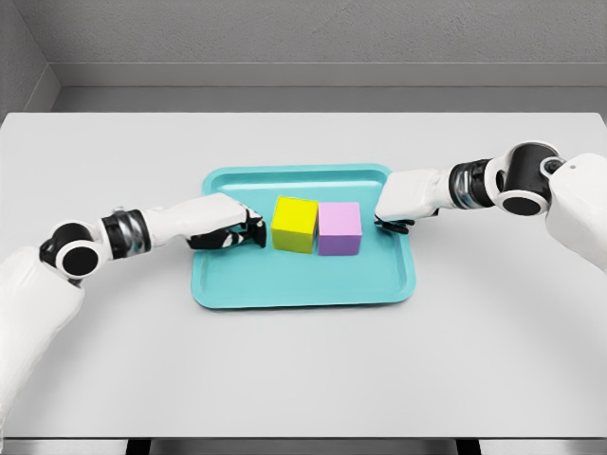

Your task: Push two cubes

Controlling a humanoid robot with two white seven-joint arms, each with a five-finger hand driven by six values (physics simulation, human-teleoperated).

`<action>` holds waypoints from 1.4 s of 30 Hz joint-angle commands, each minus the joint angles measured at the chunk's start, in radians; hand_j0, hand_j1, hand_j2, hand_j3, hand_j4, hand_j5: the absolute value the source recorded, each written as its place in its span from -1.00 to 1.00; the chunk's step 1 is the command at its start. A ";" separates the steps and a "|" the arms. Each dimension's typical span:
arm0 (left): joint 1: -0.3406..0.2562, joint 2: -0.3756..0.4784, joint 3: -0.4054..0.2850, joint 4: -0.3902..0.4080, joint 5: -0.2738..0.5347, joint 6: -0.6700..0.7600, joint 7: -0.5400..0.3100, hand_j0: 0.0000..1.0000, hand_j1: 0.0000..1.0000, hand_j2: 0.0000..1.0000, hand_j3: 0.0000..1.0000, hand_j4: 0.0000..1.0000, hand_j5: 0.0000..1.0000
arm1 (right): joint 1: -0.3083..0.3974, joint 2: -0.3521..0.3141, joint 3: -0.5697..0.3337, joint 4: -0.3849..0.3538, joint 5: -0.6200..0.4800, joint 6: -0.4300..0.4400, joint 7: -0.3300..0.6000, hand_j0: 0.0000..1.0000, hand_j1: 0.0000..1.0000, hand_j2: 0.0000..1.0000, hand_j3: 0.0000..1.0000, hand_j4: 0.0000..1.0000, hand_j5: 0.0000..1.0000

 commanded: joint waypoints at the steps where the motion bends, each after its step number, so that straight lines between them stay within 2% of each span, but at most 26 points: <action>1: 0.000 -0.011 0.000 0.001 0.007 0.003 0.000 -0.13 -0.13 -0.13 -0.13 -0.13 -0.13 | 0.000 0.000 -0.005 -0.002 -0.055 -0.003 0.010 -0.78 -0.78 -0.78 -0.78 -0.78 -0.78; 22: 0.002 -0.024 -0.022 0.003 0.001 0.003 0.000 -0.13 -0.13 -0.13 -0.13 -0.13 -0.13 | -0.012 -0.001 -0.024 0.003 -0.053 -0.003 0.010 -0.78 -0.78 -0.78 -0.78 -0.78 -0.78; 23: 0.002 -0.020 -0.020 0.003 0.002 0.003 0.000 -0.13 -0.13 -0.13 -0.13 -0.13 -0.13 | -0.003 0.000 -0.055 0.003 -0.053 -0.003 0.010 -0.78 -0.78 -0.78 -0.78 -0.78 -0.78; 29: 0.000 0.016 -0.014 0.000 0.016 0.003 0.000 -0.13 -0.13 -0.13 -0.13 -0.13 -0.13 | -0.005 -0.003 -0.057 0.004 -0.053 -0.003 0.010 -0.78 -0.78 -0.78 -0.78 -0.78 -0.78; 32: -0.002 0.077 -0.011 -0.031 0.090 0.003 0.000 -0.13 -0.13 -0.13 -0.13 -0.13 -0.13 | -0.005 -0.003 -0.057 -0.001 -0.055 -0.003 0.010 -0.78 -0.78 -0.78 -0.78 -0.78 -0.78; 34: 0.002 0.129 -0.011 -0.081 0.126 0.003 0.000 -0.13 -0.13 -0.13 -0.13 -0.13 -0.13 | -0.006 -0.004 -0.057 -0.002 -0.056 -0.003 0.010 -0.78 -0.78 -0.78 -0.78 -0.78 -0.78; 35: 0.003 0.134 -0.011 -0.086 0.130 0.003 0.000 -0.13 -0.13 -0.13 -0.13 -0.13 -0.13 | -0.006 -0.011 -0.070 -0.001 -0.096 -0.003 0.010 -0.78 -0.78 -0.78 -0.78 -0.78 -0.78; 37: 0.008 0.134 -0.014 -0.084 0.130 0.003 0.000 -0.13 -0.13 -0.13 -0.13 -0.13 -0.13 | -0.002 -0.020 -0.094 -0.004 -0.104 -0.003 0.010 -0.78 -0.78 -0.78 -0.78 -0.78 -0.78; 42: 0.012 0.131 -0.019 -0.107 0.130 0.003 0.000 -0.13 -0.13 -0.13 -0.13 -0.13 -0.13 | 0.012 -0.066 -0.094 -0.117 -0.142 -0.003 0.010 -0.78 -0.78 -0.78 -0.78 -0.78 -0.78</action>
